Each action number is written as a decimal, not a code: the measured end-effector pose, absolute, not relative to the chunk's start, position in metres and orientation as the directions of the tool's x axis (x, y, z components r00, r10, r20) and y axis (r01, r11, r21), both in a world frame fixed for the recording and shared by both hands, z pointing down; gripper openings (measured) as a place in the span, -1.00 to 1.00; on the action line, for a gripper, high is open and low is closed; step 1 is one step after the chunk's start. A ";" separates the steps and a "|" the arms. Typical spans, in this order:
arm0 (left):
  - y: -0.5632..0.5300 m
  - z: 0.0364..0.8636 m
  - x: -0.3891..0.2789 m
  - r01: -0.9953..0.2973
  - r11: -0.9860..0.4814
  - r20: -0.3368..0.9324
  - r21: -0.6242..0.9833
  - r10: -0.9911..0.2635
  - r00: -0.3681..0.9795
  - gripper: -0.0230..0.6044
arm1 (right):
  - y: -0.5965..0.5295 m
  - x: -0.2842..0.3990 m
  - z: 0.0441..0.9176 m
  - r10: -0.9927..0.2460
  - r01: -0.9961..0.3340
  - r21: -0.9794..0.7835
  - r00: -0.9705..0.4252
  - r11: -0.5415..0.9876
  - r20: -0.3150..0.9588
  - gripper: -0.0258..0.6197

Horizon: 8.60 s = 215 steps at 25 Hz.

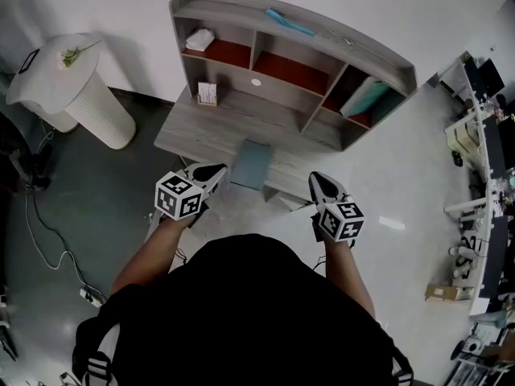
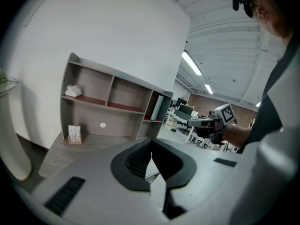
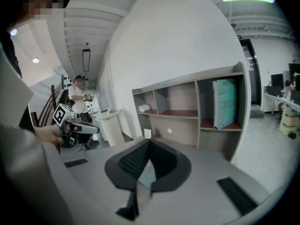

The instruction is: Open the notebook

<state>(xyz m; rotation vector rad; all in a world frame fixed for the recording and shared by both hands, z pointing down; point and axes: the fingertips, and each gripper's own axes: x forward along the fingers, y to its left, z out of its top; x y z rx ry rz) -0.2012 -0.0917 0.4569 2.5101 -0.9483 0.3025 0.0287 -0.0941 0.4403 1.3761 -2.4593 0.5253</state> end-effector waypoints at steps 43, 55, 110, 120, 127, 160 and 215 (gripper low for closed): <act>-0.149 0.569 -0.116 -0.689 -0.661 0.513 0.297 -0.498 0.699 -0.89 | -0.129 0.100 0.514 -0.708 -0.879 -0.240 -0.474 0.411 0.523 -0.92; -0.157 0.633 -0.092 -0.713 -0.633 0.630 0.301 -0.430 0.647 -0.89 | -0.128 0.125 0.565 -0.631 -0.865 -0.312 -0.500 0.392 0.593 -0.92; -0.147 0.833 -0.049 -0.850 -0.527 0.891 0.028 -0.371 0.260 -0.37 | -0.154 0.178 0.707 -0.267 -0.781 -0.430 -0.580 0.453 0.770 -0.92; -0.144 0.855 -0.048 -0.848 -0.528 0.911 -0.045 -0.370 0.182 -0.29 | -0.153 0.187 0.716 -0.241 -0.776 -0.435 -0.579 0.457 0.779 -0.92; -0.149 0.863 -0.048 -0.837 -0.536 0.916 -0.109 -0.382 0.126 -0.25 | -0.156 0.190 0.719 -0.231 -0.773 -0.444 -0.583 0.453 0.779 -0.91; -0.150 0.862 -0.055 -0.829 -0.550 0.928 -0.096 -0.350 0.125 -0.33 | -0.151 0.180 0.719 -0.228 -0.769 -0.462 -0.594 0.441 0.772 -0.91; -0.150 0.787 -0.087 -0.766 -0.642 0.886 0.001 -0.355 0.299 -0.85 | -0.118 0.138 0.686 -0.323 -0.799 -0.400 -0.562 0.449 0.762 -0.91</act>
